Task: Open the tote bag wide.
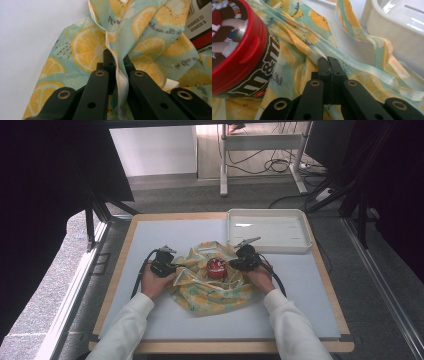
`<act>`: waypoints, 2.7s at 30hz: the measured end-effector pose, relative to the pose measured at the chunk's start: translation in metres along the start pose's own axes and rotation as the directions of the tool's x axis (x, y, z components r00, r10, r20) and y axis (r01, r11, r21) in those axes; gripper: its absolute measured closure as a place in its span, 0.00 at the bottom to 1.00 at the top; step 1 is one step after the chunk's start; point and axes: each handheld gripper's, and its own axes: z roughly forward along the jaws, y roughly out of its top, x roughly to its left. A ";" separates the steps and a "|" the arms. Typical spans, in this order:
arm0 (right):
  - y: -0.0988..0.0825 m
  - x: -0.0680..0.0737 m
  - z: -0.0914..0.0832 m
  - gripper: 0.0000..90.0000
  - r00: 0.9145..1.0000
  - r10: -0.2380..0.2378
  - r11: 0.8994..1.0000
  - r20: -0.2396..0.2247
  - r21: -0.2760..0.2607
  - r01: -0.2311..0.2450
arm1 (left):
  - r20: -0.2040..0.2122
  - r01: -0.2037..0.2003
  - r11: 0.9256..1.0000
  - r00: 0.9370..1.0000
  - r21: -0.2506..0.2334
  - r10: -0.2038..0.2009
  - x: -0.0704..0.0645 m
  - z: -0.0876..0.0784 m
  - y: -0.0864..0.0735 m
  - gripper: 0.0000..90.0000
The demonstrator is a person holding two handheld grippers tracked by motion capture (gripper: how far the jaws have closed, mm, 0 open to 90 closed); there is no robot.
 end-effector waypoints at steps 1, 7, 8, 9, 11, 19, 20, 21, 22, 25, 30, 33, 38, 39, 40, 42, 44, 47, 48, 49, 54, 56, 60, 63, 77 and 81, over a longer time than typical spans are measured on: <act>0.000 0.000 0.000 0.99 1.000 0.003 1.000 0.000 0.004 -0.003 | 0.000 -0.001 1.000 1.000 0.002 0.001 0.000 0.001 0.000 0.99; -0.002 -0.001 0.001 0.99 1.000 0.009 1.000 -0.006 0.012 -0.009 | 0.007 -0.012 1.000 1.000 0.005 0.012 -0.002 0.001 -0.002 0.98; -0.002 -0.001 0.001 0.99 1.000 0.011 1.000 -0.008 0.012 -0.011 | 0.008 -0.016 1.000 1.000 0.004 0.016 -0.002 0.001 -0.002 0.98; -0.002 -0.001 0.001 0.99 1.000 0.012 1.000 -0.007 0.012 -0.011 | 0.008 -0.018 1.000 1.000 0.002 0.018 -0.002 0.001 -0.002 0.97; -0.002 -0.002 0.001 0.97 1.000 0.012 1.000 -0.008 0.011 -0.011 | 0.010 -0.024 1.000 1.000 -0.006 0.024 -0.002 0.000 -0.001 0.96; 0.000 -0.003 -0.009 0.67 1.000 0.026 0.998 -0.003 -0.056 -0.027 | 0.002 -0.005 0.995 1.000 -0.101 0.005 -0.004 -0.012 0.001 0.69; 0.001 -0.003 -0.011 0.64 1.000 0.025 0.997 0.005 -0.070 -0.024 | 0.003 -0.003 0.994 1.000 -0.112 0.003 -0.003 -0.014 0.002 0.65; 0.002 -0.003 -0.013 0.62 1.000 0.025 0.996 0.007 -0.080 -0.024 | 0.007 0.003 0.992 1.000 -0.129 -0.002 -0.003 -0.018 0.002 0.62; 0.003 -0.003 -0.016 0.60 1.000 0.026 0.994 0.005 -0.102 -0.026 | 0.012 0.002 0.990 1.000 -0.138 0.000 -0.002 -0.021 0.003 0.57; 0.005 -0.003 -0.023 0.55 0.999 0.032 0.990 -0.002 -0.137 -0.032 | 0.033 0.022 0.984 0.999 -0.174 -0.016 0.000 -0.030 0.005 0.47; 0.007 -0.004 -0.035 0.47 0.999 0.041 0.983 -0.008 -0.176 -0.041 | 0.040 0.026 0.975 0.999 -0.219 -0.018 -0.001 -0.044 0.008 0.31; 0.007 -0.005 -0.041 0.45 0.999 0.050 0.980 -0.007 -0.194 -0.050 | 0.036 0.027 0.968 0.999 -0.250 -0.019 -0.003 -0.050 0.011 0.22; 0.009 -0.006 -0.049 0.43 0.999 0.052 0.974 -0.006 -0.221 -0.051 | 0.043 0.013 0.963 0.999 -0.269 -0.001 -0.008 -0.058 0.013 0.17; 0.009 -0.006 -0.051 0.43 0.999 0.050 0.973 -0.006 -0.225 -0.050 | 0.043 0.010 0.963 0.999 -0.271 0.002 -0.009 -0.059 0.013 0.17; 0.009 -0.006 -0.053 0.43 0.999 0.049 0.972 -0.006 -0.228 -0.049 | 0.044 0.006 0.962 0.999 -0.272 0.006 -0.009 -0.060 0.013 0.17; 0.009 -0.005 -0.056 0.43 0.999 0.047 0.971 -0.006 -0.233 -0.047 | 0.043 0.004 0.959 0.999 -0.282 0.008 -0.010 -0.064 0.013 0.18; 0.009 -0.005 -0.060 0.43 0.999 0.042 0.970 -0.007 -0.241 -0.043 | 0.042 0.005 0.956 0.999 -0.293 0.007 -0.010 -0.069 0.013 0.20; 0.009 -0.004 -0.067 0.43 0.999 0.041 0.966 -0.010 -0.257 -0.042 | 0.046 0.007 0.953 0.999 -0.303 0.008 -0.008 -0.078 0.011 0.22; 0.009 -0.004 -0.069 0.43 0.999 0.039 0.965 -0.013 -0.259 -0.041 | 0.049 0.007 0.953 0.999 -0.304 0.008 -0.007 -0.082 0.011 0.23; 0.009 -0.003 -0.072 0.43 0.999 0.038 0.964 -0.017 -0.263 -0.041 | 0.050 0.008 0.953 0.999 -0.303 0.008 -0.007 -0.085 0.010 0.24; 0.008 0.002 -0.082 0.43 0.999 0.025 0.962 -0.029 -0.273 -0.033 | 0.064 -0.001 0.952 0.998 -0.307 0.021 -0.006 -0.098 0.006 0.26; 0.008 0.005 -0.085 0.42 0.999 0.017 0.962 -0.037 -0.272 -0.026 | 0.063 -0.012 0.954 0.998 -0.300 0.032 -0.007 -0.102 0.004 0.26; 0.008 0.012 -0.090 0.42 0.999 -0.004 0.964 -0.050 -0.265 -0.009 | 0.059 -0.040 0.958 0.997 -0.285 0.059 -0.010 -0.108 0.000 0.27; 0.007 0.019 -0.092 0.42 0.998 -0.016 0.966 -0.060 -0.259 0.000 | 0.069 -0.052 0.958 0.995 -0.281 0.074 -0.014 -0.112 -0.003 0.28; 0.005 0.038 -0.094 0.39 0.996 -0.049 0.972 -0.077 -0.233 0.030 | 0.093 -0.063 0.962 0.992 -0.265 0.091 -0.023 -0.110 -0.006 0.28; 0.005 0.039 -0.093 0.39 0.996 -0.042 0.974 -0.074 -0.227 0.024 | 0.092 -0.058 0.963 0.992 -0.262 0.085 -0.022 -0.109 -0.007 0.28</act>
